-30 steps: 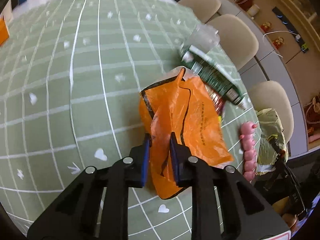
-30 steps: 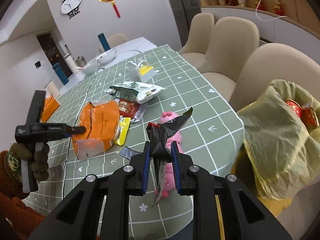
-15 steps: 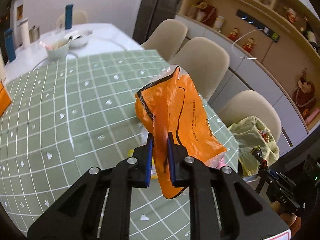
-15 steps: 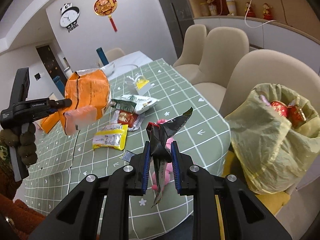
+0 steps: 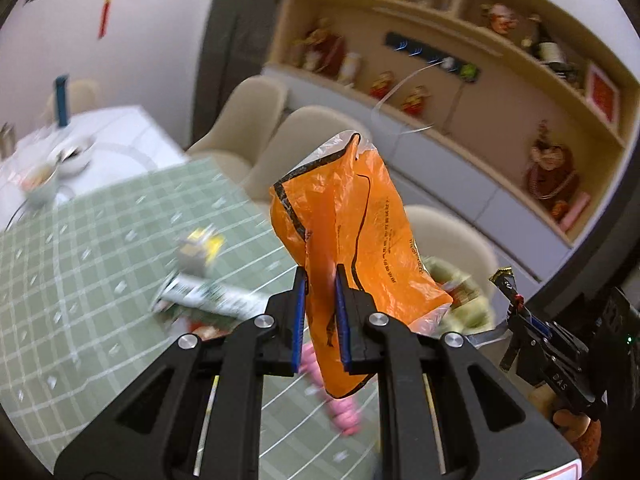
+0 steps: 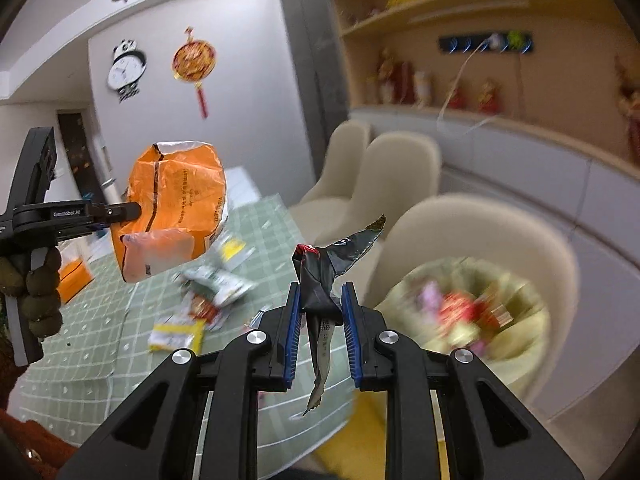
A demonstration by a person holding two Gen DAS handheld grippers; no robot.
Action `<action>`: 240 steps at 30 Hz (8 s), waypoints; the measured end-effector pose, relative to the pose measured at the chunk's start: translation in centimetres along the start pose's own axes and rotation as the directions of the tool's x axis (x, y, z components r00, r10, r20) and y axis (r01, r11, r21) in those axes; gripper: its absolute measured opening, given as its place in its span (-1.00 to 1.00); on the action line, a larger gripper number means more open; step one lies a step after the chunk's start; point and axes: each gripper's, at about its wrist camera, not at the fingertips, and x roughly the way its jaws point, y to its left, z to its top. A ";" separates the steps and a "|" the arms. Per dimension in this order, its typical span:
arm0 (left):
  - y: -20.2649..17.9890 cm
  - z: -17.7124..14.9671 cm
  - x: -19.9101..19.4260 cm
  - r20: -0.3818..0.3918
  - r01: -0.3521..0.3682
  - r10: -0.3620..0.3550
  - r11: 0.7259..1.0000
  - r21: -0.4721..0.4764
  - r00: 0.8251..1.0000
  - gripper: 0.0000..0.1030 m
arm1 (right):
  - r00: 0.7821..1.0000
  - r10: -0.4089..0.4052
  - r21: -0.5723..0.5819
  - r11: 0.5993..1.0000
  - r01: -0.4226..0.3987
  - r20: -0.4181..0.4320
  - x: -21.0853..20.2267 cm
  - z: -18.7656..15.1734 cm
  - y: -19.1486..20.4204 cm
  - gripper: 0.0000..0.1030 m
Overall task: Collect trash
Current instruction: 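Lift the orange bag and black wrapper and carry both over the lined bin, then open the left gripper to drop the orange bag while the right releases the black wrapper, then move both open grippers back over the remaining trash on the table, then grasp the white milk carton with the right gripper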
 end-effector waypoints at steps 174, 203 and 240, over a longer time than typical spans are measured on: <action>16.5 -15.5 0.4 -0.292 -0.337 0.278 0.925 -0.174 0.915 -0.28 | 0.869 0.281 -0.052 0.943 -0.329 -0.407 11.5 -8.1 12.8 0.06; 17.7 -15.4 4.4 -0.305 -0.252 0.187 0.949 -0.187 0.934 -0.27 | 0.835 0.279 -0.189 0.894 -0.406 -0.475 21.2 -4.0 17.0 -0.02; 15.0 -12.8 9.3 -0.296 -0.089 0.099 0.995 0.048 0.950 -0.27 | 0.862 0.229 -0.080 0.952 -0.295 -0.453 20.3 -1.9 14.2 -0.07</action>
